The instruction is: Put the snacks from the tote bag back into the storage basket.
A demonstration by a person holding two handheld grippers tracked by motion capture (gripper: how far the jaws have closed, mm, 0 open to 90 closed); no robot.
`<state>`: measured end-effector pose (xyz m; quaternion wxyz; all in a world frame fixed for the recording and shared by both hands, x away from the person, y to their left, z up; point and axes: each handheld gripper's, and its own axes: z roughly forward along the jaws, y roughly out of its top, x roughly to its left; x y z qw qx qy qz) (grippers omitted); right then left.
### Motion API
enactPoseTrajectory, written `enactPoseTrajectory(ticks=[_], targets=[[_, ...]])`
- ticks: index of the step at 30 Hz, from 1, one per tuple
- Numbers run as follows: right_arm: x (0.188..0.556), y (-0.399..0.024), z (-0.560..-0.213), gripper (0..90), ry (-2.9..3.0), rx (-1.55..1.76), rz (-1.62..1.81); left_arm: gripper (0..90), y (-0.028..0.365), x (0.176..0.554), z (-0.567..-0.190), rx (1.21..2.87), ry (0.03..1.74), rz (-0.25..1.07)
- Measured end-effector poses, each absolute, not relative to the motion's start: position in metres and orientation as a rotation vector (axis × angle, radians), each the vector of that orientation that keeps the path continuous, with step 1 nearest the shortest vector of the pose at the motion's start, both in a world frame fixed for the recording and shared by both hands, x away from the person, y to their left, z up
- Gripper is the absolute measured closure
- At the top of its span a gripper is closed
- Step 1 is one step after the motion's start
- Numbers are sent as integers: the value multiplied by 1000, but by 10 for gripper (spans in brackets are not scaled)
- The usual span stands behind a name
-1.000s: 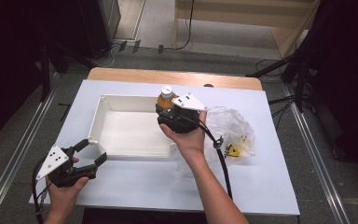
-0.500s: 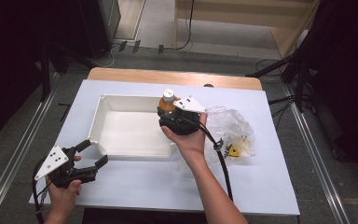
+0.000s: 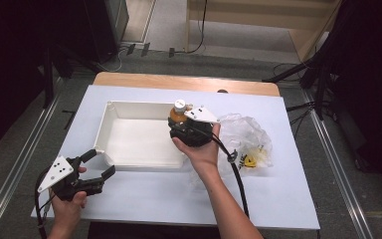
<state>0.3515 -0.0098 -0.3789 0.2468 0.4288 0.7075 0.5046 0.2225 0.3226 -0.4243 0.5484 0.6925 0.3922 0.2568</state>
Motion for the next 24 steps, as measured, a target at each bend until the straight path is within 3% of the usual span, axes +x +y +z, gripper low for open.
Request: enactPoseTrajectory(ticks=[24], targets=[[352, -9, -398, 312, 1961, 1201, 1344, 142, 322, 223, -425, 1644, 929, 600]])
